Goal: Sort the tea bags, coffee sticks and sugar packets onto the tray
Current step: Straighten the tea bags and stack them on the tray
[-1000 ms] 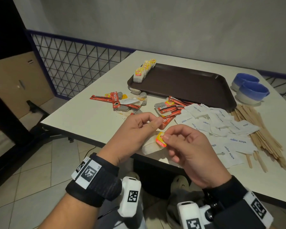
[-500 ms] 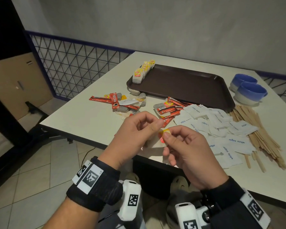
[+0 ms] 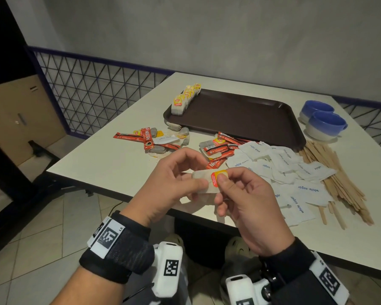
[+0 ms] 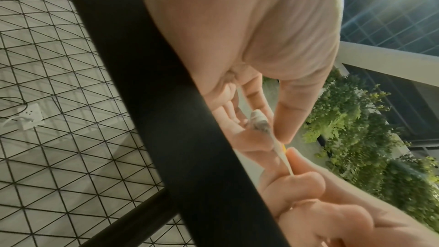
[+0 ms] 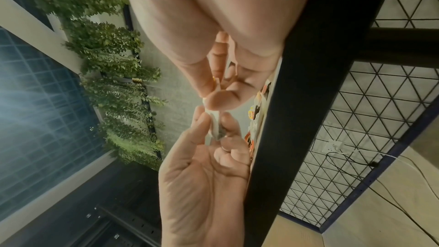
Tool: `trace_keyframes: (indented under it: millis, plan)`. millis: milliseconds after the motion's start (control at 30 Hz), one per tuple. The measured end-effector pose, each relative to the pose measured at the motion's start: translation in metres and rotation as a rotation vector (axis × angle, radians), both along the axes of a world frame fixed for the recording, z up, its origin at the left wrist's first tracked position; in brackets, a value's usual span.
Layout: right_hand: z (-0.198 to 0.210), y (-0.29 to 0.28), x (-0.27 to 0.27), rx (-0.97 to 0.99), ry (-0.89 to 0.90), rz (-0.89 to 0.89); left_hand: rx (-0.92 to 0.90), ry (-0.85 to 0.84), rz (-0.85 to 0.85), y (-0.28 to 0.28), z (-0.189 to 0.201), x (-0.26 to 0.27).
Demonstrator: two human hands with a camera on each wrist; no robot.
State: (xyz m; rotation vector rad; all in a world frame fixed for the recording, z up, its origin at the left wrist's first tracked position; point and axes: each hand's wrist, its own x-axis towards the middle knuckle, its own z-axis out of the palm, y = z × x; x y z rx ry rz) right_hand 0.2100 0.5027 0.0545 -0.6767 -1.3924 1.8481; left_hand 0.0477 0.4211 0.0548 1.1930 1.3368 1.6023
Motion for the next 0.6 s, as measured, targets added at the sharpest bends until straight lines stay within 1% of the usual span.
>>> trace_keyframes:
  millis: [100, 233, 367, 467, 600]
  plan:
    - [0.0005, 0.0, 0.0001, 0.0, -0.002, -0.014, 0.007, 0.048, 0.028, 0.0008, 0.0003, 0.0004]
    - [0.0, 0.0, 0.0007, 0.007, 0.001, -0.027, -0.029, 0.124, 0.065, 0.0026, 0.0004, 0.005]
    - [-0.0012, -0.0005, 0.0006, 0.018, 0.011, -0.038, -0.044, 0.132, 0.091, 0.0019, 0.0013, 0.0095]
    - [-0.0004, -0.0017, 0.0012, 0.041, -0.016, -0.035, -0.054, 0.153, 0.11, 0.0019, 0.0016, 0.0094]
    - [0.0, -0.0024, 0.0014, 0.047, -0.019, -0.057, -0.065, 0.175, 0.097, 0.0021, 0.0013, 0.0092]
